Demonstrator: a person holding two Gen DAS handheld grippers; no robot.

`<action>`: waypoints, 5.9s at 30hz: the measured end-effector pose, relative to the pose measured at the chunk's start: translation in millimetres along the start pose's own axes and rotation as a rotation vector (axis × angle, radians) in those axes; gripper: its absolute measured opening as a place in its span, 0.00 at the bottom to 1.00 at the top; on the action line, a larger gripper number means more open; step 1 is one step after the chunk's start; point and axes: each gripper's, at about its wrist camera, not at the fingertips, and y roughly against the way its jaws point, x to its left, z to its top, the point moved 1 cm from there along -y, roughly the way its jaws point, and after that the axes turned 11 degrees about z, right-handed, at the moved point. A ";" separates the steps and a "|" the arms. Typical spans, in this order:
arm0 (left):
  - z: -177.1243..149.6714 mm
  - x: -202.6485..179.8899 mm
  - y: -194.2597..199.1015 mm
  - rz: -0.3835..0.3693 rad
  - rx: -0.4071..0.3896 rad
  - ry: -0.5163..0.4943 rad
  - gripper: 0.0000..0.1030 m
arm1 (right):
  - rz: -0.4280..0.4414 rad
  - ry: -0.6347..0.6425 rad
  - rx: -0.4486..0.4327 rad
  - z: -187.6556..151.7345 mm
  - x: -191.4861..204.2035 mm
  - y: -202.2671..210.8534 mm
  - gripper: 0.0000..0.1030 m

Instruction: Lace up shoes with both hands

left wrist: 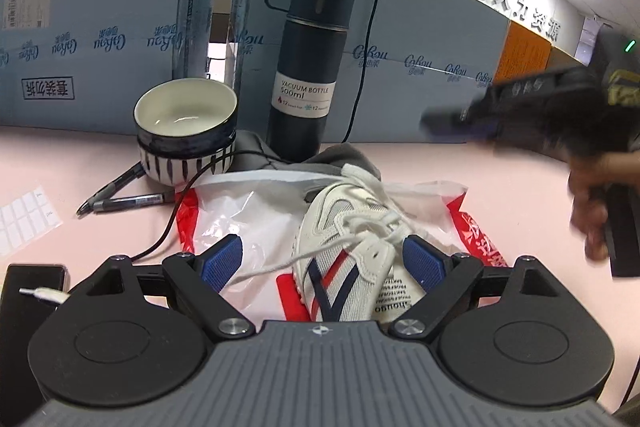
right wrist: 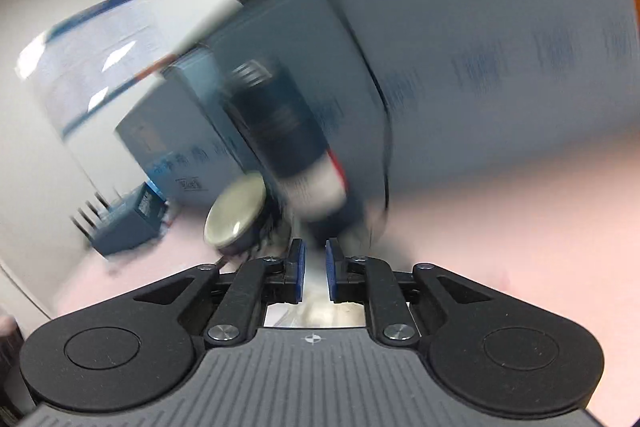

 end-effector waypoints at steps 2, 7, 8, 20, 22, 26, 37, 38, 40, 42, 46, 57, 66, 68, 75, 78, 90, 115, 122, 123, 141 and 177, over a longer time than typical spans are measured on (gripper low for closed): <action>-2.6 0.4 2.0 0.001 0.005 0.003 0.84 | 0.041 -0.254 0.007 -14.8 -28.9 -7.3 0.12; -8.8 0.5 8.0 0.002 0.017 -0.006 0.84 | 0.099 -0.713 -0.184 -56.0 -76.1 -15.1 0.12; -10.0 1.0 9.0 0.002 0.021 -0.008 0.84 | 0.094 -0.769 -0.206 -62.2 -80.0 -16.9 0.17; -22.6 22.7 21.8 0.039 0.055 0.015 0.84 | -0.015 -0.928 -0.392 -73.5 -90.0 -23.4 0.24; -24.2 26.7 22.8 0.043 0.060 0.027 0.84 | -0.011 -0.884 -0.381 -68.8 -89.5 -23.2 0.10; -24.9 33.2 24.1 0.047 0.059 0.051 0.84 | 0.011 -0.793 -0.355 -63.1 -82.2 -10.8 0.06; -23.6 28.3 24.8 0.028 0.057 0.047 0.84 | 0.001 -0.645 -0.171 -49.0 -62.1 -6.2 0.42; -23.9 28.1 26.3 0.030 0.054 0.045 0.84 | -0.003 -0.654 -0.159 -49.8 -60.8 -11.6 0.42; -24.5 28.0 29.5 0.034 0.046 0.040 0.84 | -0.042 -0.642 -0.142 -44.1 -65.4 -21.1 0.42; -26.1 29.1 32.8 0.044 0.042 0.037 0.84 | -0.096 -0.634 -0.161 -45.1 -68.0 -23.7 0.42; -30.4 35.7 38.3 0.068 0.045 0.052 0.84 | -0.145 -0.669 -0.218 -46.4 -79.1 -30.2 0.41; -33.1 46.0 43.9 0.094 0.046 0.082 0.84 | -0.009 -0.581 -0.224 -39.6 -76.9 -19.6 0.04; -24.5 24.8 30.1 0.023 0.044 0.044 0.84 | 0.088 -0.260 -0.284 18.5 -14.1 86.9 0.04; -22.5 18.0 25.6 0.016 0.047 0.029 0.84 | 0.079 -0.169 -0.282 41.4 3.1 110.8 0.04; -17.9 3.1 18.8 0.001 0.035 0.032 0.84 | -0.033 0.253 -0.018 94.8 66.8 134.3 0.04; -17.3 0.3 16.2 0.001 0.028 0.054 0.84 | -0.045 0.417 0.130 75.0 79.3 96.3 0.05; -12.1 5.0 15.3 0.082 -0.009 0.097 0.84 | 0.013 0.712 0.385 -31.0 50.5 -49.9 0.30; -15.9 -13.5 14.7 0.165 -0.019 -0.002 0.84 | 0.283 0.654 0.502 -4.0 22.4 -86.9 0.03; -7.7 -40.1 6.5 0.100 -0.072 -0.282 0.60 | 0.385 0.301 0.329 -0.9 1.8 -25.9 0.03; -7.2 -42.6 5.6 0.082 -0.067 -0.296 0.53 | 0.386 0.288 0.316 -5.4 2.0 -20.4 0.03; -10.0 23.7 -14.7 -0.199 0.105 0.326 0.11 | 0.377 0.151 0.189 -60.0 -5.7 -4.0 0.04; -24.1 50.6 -21.3 -0.261 0.167 0.578 0.28 | 0.358 0.158 0.204 -63.2 -5.5 -22.1 0.04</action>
